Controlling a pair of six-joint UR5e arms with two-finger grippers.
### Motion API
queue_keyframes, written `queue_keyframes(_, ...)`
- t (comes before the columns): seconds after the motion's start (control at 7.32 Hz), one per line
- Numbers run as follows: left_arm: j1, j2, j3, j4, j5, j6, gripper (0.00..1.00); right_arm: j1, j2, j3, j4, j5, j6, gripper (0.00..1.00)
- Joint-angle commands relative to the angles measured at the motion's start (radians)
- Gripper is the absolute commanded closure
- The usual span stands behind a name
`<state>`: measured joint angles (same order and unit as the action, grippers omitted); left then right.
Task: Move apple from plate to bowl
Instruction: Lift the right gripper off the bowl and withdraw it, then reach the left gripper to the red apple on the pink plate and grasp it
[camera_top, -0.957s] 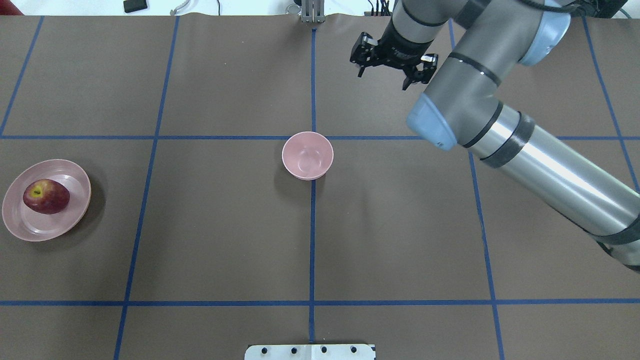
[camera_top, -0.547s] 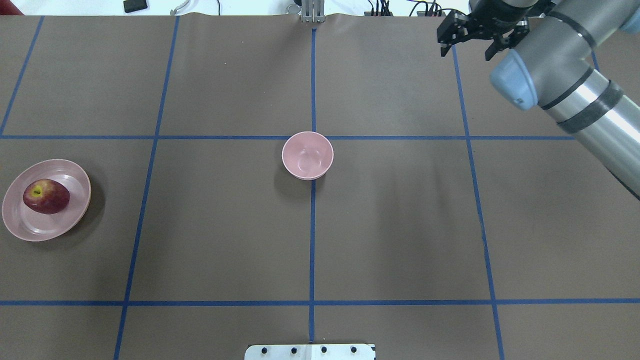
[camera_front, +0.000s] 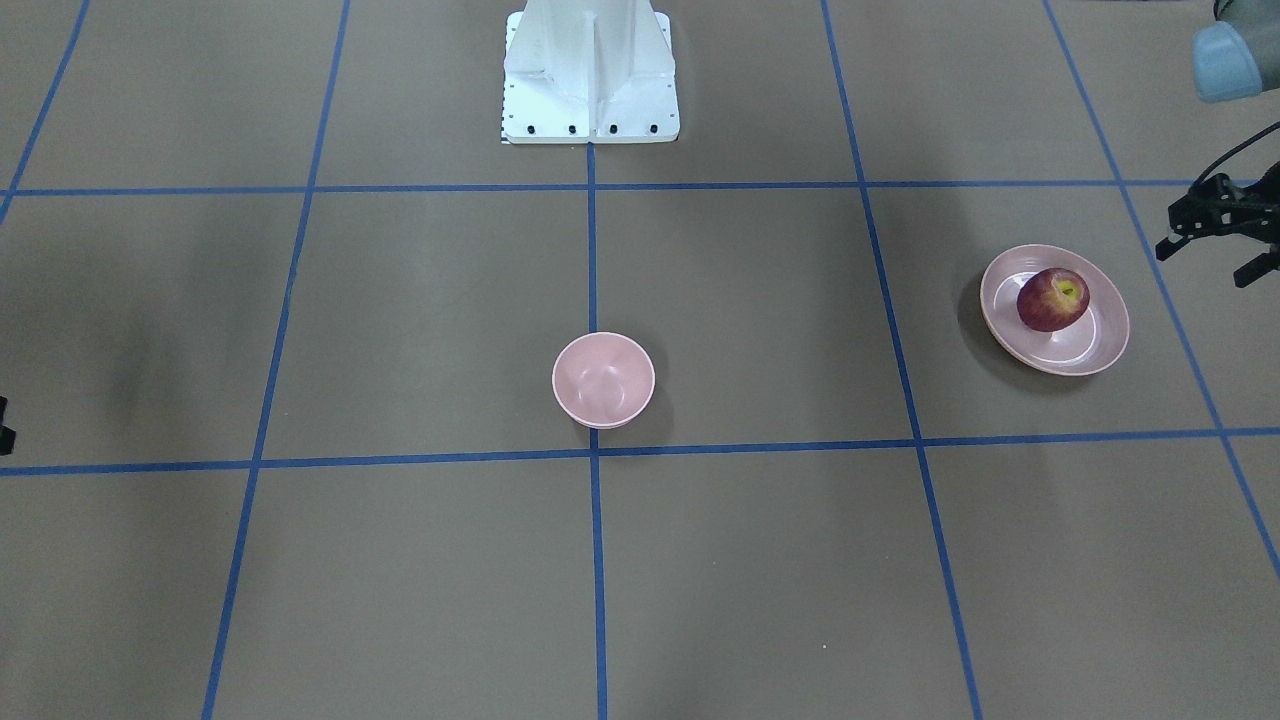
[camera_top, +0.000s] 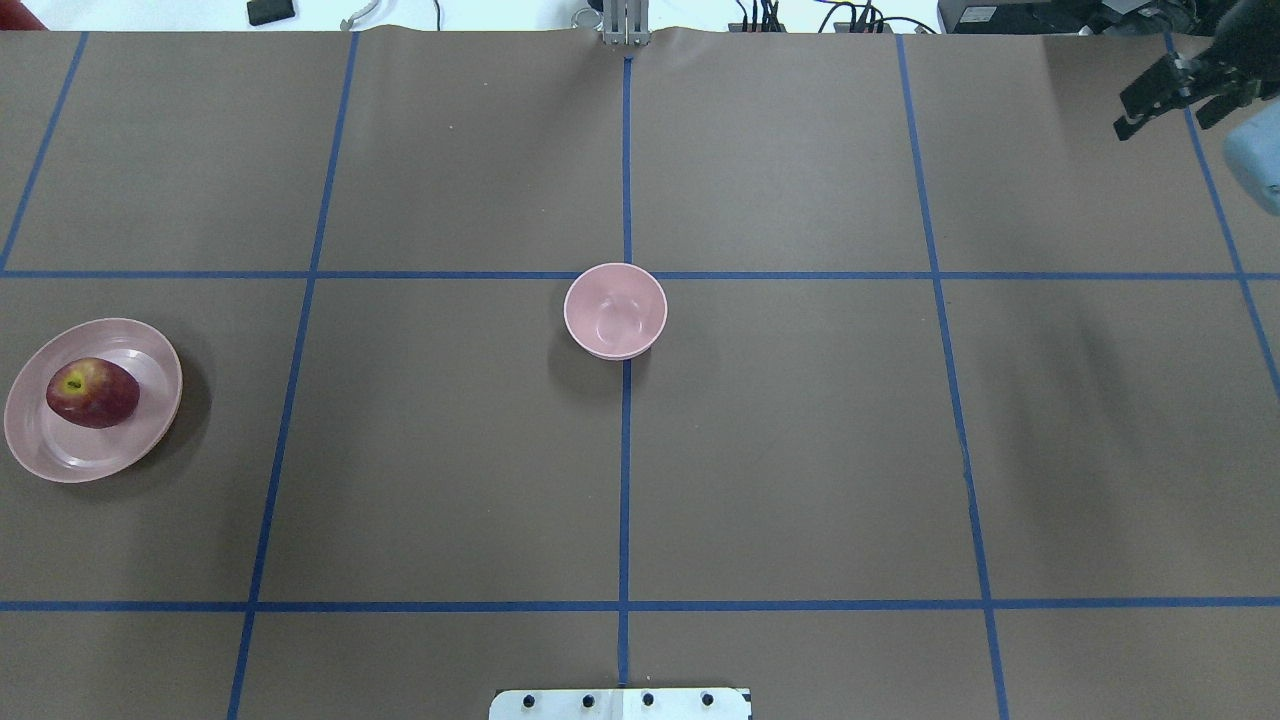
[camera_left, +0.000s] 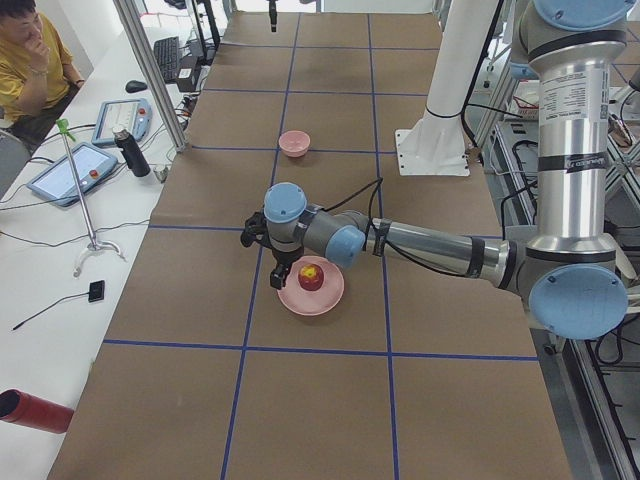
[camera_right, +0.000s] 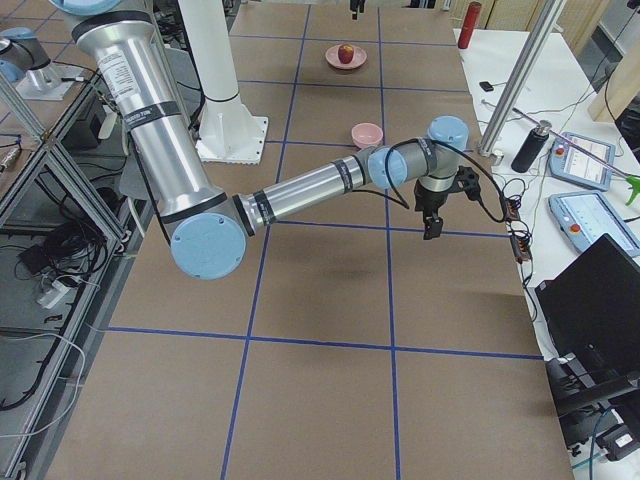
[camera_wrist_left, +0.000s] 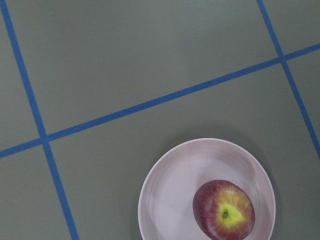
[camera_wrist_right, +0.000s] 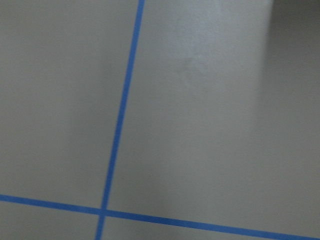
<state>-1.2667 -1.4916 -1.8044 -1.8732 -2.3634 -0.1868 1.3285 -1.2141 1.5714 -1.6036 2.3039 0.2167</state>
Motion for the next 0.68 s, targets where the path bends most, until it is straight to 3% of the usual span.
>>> queue_keyframes(0.0, 0.139, -0.001, 0.010, -0.091, 0.091, -0.176, 0.00, 0.070, -0.103, 0.007, 0.001, 0.008, -0.140, 0.00)
queue_keyframes(0.27, 0.217, -0.001, 0.071, -0.191, 0.120, -0.226, 0.00, 0.071, -0.120, 0.010, 0.001, 0.006, -0.137, 0.00)
queue_keyframes(0.55, 0.245, -0.028, 0.120, -0.210, 0.121, -0.240, 0.00, 0.069, -0.124, 0.010, 0.001, 0.005, -0.135, 0.00)
